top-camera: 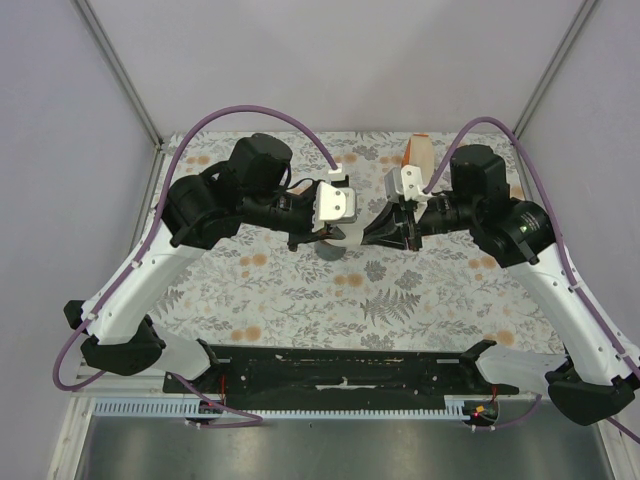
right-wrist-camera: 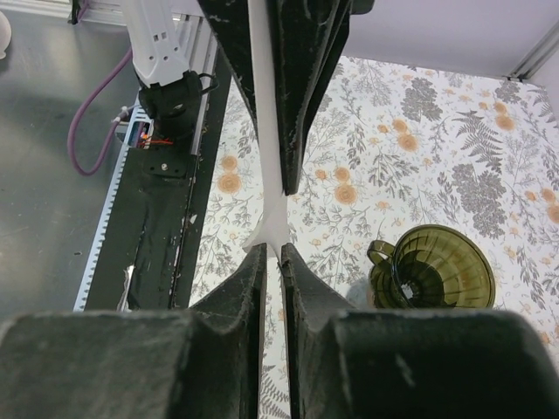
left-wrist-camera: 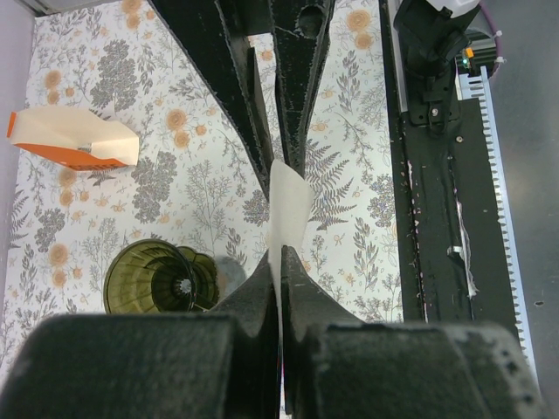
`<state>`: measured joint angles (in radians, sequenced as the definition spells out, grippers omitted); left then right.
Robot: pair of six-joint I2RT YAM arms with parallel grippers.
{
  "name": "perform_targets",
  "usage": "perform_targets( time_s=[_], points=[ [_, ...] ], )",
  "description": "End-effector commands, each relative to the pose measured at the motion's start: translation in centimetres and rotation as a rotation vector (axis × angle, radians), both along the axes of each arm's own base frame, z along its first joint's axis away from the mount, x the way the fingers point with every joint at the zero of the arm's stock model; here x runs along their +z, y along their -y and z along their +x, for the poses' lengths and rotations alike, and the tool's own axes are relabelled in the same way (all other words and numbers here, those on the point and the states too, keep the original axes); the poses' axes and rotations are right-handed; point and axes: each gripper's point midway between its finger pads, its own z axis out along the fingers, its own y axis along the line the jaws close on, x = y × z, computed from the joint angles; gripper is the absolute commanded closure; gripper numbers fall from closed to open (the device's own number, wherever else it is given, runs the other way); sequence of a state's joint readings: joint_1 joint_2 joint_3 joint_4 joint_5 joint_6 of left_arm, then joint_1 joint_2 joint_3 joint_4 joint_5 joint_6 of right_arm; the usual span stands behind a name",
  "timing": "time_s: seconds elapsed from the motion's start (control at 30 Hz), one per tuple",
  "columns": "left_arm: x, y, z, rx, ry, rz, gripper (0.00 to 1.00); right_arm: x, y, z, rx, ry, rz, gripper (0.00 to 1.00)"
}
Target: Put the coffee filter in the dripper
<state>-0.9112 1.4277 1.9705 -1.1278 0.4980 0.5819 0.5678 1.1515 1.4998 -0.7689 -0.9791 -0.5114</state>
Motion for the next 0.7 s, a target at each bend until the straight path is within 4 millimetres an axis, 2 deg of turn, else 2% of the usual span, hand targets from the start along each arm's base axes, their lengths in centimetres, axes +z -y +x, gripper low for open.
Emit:
perform_targets(
  time_s=[0.0,0.4,0.67],
  points=[
    [1.9,-0.2,-0.3,-0.012,0.061,-0.051,0.98,1.2,-0.3,0.7,-0.034,0.025,0.034,0.82],
    [2.1,-0.2,0.1,0.006,0.074,-0.053,0.98,-0.1,-0.1,-0.5,0.006,0.008,0.035,0.76],
    [2.2,-0.1,0.1,0.006,0.069,-0.060,0.98,0.5,-0.3,-0.3,-0.012,0.012,0.050,0.76]
  ],
)
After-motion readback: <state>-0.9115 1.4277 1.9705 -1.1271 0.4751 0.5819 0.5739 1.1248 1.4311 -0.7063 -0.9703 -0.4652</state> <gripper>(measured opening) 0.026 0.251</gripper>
